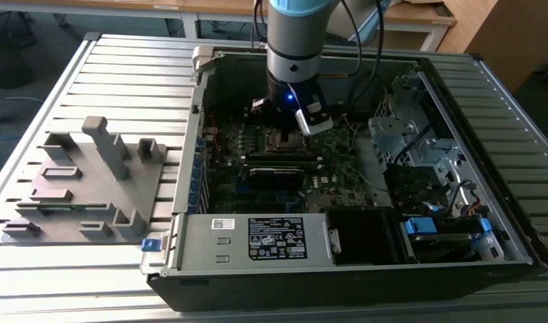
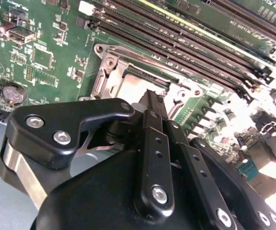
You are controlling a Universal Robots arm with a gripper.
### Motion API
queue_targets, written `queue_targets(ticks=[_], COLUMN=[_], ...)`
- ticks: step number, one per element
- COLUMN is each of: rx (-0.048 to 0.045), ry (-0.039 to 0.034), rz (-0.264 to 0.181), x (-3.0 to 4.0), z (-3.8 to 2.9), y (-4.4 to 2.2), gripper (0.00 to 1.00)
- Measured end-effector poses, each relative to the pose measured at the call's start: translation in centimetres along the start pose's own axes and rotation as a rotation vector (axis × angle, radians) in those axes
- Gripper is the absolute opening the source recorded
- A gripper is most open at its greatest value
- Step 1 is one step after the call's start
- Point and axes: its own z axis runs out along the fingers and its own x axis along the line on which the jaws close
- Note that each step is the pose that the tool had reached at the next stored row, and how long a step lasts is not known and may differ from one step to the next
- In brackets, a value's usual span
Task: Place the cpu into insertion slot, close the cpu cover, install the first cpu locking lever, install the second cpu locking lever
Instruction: 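Install the second cpu locking lever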
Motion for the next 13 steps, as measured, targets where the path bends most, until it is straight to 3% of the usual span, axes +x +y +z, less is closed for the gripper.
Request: queue_targets(ticks=[5,13], rx=[0.0098,0.0108], ry=[-0.0012,-0.002], rz=[0.0,-0.001], x=[0.03,0.1], z=[0.01,0.21], y=[0.29,0.74], gripper=[0.1,0.1])
